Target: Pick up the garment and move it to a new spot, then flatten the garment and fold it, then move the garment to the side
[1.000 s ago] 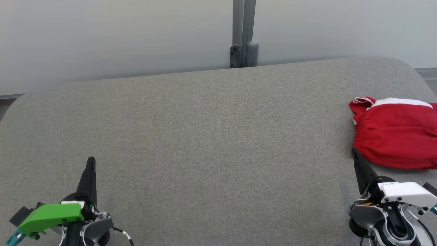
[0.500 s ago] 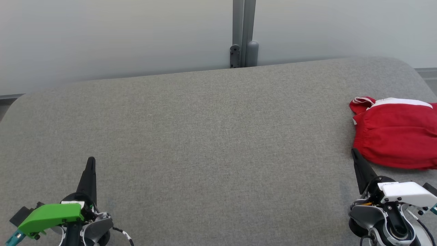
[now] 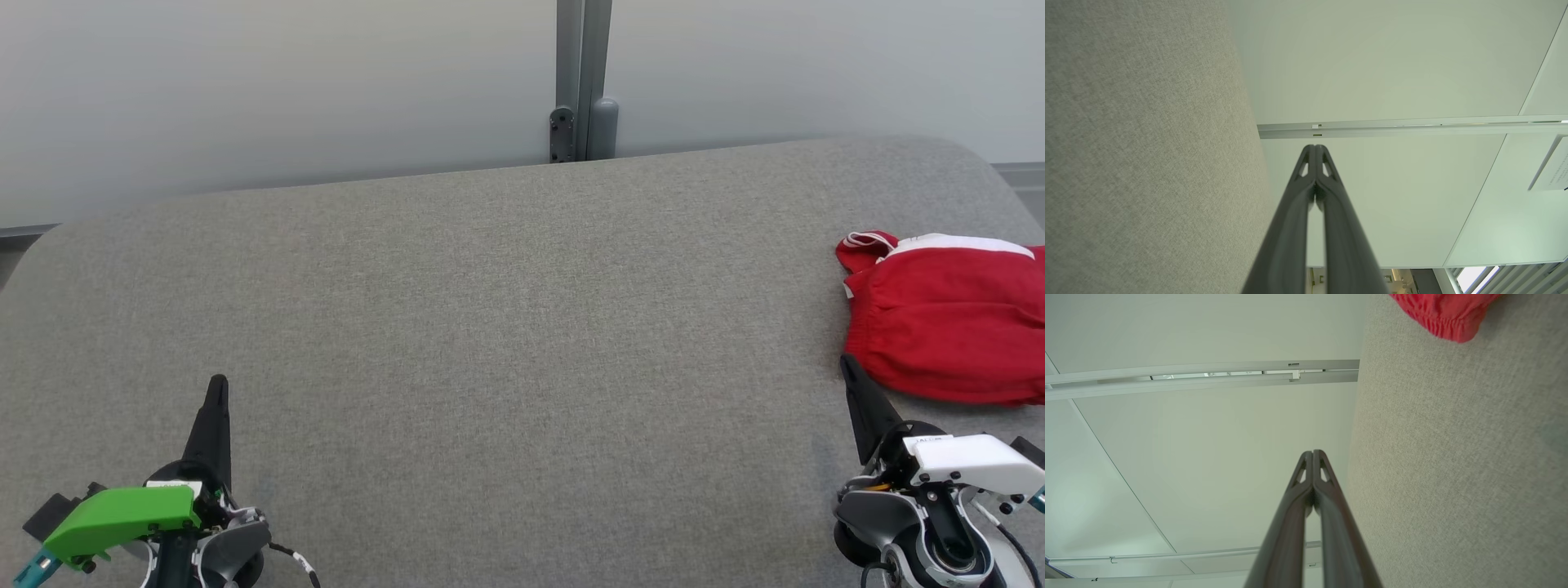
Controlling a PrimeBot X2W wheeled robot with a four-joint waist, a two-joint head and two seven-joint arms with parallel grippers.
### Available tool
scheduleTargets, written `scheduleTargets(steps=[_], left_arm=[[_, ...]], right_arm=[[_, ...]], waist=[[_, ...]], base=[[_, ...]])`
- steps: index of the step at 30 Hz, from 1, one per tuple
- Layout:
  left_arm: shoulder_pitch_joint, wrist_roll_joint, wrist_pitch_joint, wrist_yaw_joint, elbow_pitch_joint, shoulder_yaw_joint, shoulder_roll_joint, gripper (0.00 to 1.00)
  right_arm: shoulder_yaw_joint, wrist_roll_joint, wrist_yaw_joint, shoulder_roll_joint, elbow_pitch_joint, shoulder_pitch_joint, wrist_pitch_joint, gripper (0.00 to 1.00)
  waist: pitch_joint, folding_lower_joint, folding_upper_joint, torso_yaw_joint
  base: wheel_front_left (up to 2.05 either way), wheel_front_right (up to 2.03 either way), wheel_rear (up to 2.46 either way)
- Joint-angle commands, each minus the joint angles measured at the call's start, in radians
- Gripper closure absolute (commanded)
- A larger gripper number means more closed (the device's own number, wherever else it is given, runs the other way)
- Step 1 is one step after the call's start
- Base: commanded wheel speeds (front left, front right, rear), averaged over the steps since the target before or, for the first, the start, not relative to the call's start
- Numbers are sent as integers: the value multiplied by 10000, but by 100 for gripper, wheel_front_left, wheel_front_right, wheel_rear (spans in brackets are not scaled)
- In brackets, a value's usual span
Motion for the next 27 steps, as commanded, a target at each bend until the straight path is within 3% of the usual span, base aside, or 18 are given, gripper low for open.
scheduleTargets(steps=[1, 27], left_arm=[[-138, -7, 44, -51, 2, 26, 65, 100], [-138, -7, 44, -51, 1, 26, 66, 100]], right_arm=[[-28, -33, 4, -2, 20, -73, 13, 100], [-72, -87, 4, 33, 21, -80, 64, 100]], waist=[[0, 0, 0, 0], [0, 0, 0, 0]], base=[[0, 0, 0], [0, 0, 0]])
